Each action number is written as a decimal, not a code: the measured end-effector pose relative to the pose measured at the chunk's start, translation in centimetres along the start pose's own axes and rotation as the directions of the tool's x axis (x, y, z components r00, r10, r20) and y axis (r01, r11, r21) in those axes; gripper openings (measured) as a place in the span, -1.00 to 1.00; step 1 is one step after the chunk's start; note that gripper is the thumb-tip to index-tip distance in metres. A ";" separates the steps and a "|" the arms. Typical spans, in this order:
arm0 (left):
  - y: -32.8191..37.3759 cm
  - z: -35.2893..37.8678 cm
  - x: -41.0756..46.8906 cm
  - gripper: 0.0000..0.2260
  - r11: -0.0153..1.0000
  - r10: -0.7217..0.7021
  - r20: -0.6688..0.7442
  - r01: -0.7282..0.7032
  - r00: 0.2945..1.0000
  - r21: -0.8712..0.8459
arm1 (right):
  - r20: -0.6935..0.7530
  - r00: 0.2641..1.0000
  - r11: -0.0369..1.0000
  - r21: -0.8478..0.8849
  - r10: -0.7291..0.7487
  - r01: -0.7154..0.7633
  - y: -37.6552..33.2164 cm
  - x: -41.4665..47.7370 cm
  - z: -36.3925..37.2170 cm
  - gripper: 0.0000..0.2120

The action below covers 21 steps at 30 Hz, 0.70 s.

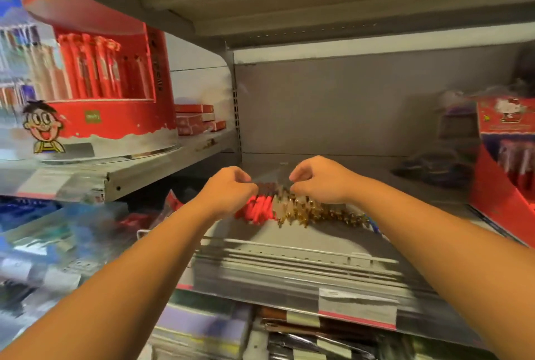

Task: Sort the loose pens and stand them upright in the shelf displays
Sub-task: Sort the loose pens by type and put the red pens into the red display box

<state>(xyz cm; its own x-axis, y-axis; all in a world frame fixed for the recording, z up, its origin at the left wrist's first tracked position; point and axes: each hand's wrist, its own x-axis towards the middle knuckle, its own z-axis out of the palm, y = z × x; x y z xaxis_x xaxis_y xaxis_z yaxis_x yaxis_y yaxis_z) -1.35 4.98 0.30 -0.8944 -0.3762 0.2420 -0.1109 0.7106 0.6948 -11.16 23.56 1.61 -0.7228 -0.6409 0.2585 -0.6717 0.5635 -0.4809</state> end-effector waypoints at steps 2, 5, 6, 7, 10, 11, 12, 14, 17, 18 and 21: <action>-0.6 0.1 1.5 -0.85 0.999 -0.020 0.011 0.020 1.000 0.039 | 0.025 1.000 0.999 -0.041 0.003 -0.002 -0.3 1.7 0.3 -0.76; -1.0 0.5 4.1 -0.81 0.992 -0.067 0.072 0.059 0.995 0.109 | 0.116 0.993 0.991 -0.134 0.006 0.010 -0.9 4.1 0.6 -0.76; -1.0 0.6 5.0 -0.75 0.987 -0.105 0.105 0.090 0.989 0.136 | 0.170 0.985 0.983 -0.179 0.001 0.029 -1.1 4.8 0.8 -0.75; -1.1 0.7 5.8 -0.71 0.978 -0.148 0.137 0.124 0.980 0.169 | 0.228 0.974 0.974 -0.221 0.002 0.049 -1.3 5.4 0.9 -0.74; -1.1 1.5 7.9 -0.63 0.943 -0.258 0.262 0.184 0.930 0.278 | 0.353 0.935 0.945 -0.317 0.042 0.077 -1.7 6.8 1.5 -0.76; -1.1 1.9 8.5 -0.62 0.932 -0.283 0.327 0.178 0.902 0.316 | 0.372 0.927 0.940 -0.332 0.054 0.078 -1.6 7.2 1.8 -0.78; -1.0 2.3 9.0 -0.61 0.921 -0.308 0.399 0.164 0.864 0.354 | 0.383 0.921 0.938 -0.340 0.072 0.068 -1.4 7.4 2.2 -0.79; -0.9 2.9 9.8 -0.57 0.897 -0.359 0.496 0.146 0.791 0.417 | 0.395 0.913 0.942 -0.334 0.103 0.038 -1.1 7.6 2.7 -0.73; -1.1 3.2 10.7 -0.55 0.881 -0.392 0.531 0.141 0.751 0.451 | 0.403 0.903 0.939 -0.345 0.146 0.002 -1.1 7.6 3.0 -0.75; -1.1 3.2 11.0 -0.59 0.880 -0.393 0.531 0.139 0.751 0.455 | 0.396 0.905 0.935 -0.356 0.158 -0.008 -1.1 7.6 3.1 -0.80; -1.0 3.4 11.7 -0.64 0.858 -0.408 0.582 0.077 0.704 0.509 | 0.368 0.908 0.930 -0.363 0.198 -0.056 -1.5 7.7 3.6 -0.89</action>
<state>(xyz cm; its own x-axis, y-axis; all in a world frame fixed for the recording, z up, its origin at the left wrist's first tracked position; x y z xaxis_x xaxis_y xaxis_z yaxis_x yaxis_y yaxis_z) -13.20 1.90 0.14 -0.8362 -0.2086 -0.5073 -0.3841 0.8829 0.2701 -15.15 15.97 1.32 -0.7297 -0.6625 -0.1691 -0.6436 0.7490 -0.1574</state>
